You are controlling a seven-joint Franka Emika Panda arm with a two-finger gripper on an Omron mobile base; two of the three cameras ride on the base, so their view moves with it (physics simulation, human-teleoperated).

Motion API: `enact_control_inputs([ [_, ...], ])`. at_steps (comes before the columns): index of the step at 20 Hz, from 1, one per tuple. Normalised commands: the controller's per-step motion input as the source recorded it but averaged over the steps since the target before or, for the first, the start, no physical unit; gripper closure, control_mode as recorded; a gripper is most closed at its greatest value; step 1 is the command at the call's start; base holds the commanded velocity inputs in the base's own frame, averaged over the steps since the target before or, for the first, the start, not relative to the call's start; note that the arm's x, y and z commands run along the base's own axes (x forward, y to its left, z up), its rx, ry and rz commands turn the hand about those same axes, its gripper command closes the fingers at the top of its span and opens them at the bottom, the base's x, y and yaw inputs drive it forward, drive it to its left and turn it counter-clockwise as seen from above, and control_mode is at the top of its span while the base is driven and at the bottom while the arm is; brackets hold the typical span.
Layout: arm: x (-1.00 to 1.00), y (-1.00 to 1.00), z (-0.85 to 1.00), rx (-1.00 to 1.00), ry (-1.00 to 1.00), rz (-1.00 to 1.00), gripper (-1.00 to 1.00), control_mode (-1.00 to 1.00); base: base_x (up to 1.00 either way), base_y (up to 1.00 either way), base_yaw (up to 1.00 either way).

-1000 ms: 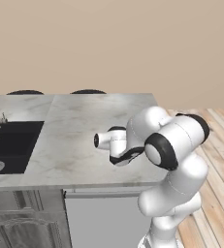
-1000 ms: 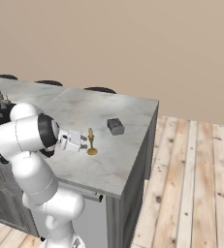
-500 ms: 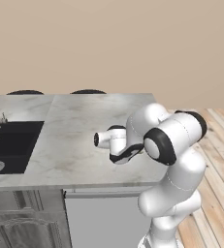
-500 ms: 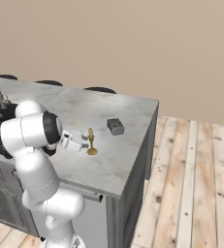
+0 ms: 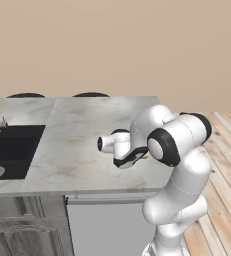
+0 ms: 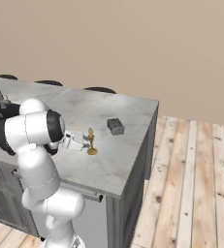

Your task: Pick the candle and jar from the dining table and place them in the open cabinet. Close the cabinet after placing the objects.

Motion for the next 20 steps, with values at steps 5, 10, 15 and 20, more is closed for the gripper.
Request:
enact_control_inputs([
  [5, 0.00, -0.10, -0.08, 0.00, 0.00, 0.00, -1.00, -1.00, 0.00, 0.00, 0.00],
  [10, 0.01, -0.09, -0.07, 0.00, 0.00, 0.00, -1.00, -1.00, 0.00, 0.00, 0.00],
  [15, 0.08, -0.02, -0.10, 0.00, 0.00, 0.00, -1.00, -1.00, 0.00, 0.00, 0.00],
  [20, 0.15, 0.00, -0.12, 0.00, 0.00, 0.00, -1.00, -1.00, 0.00, 0.00, 0.00],
])
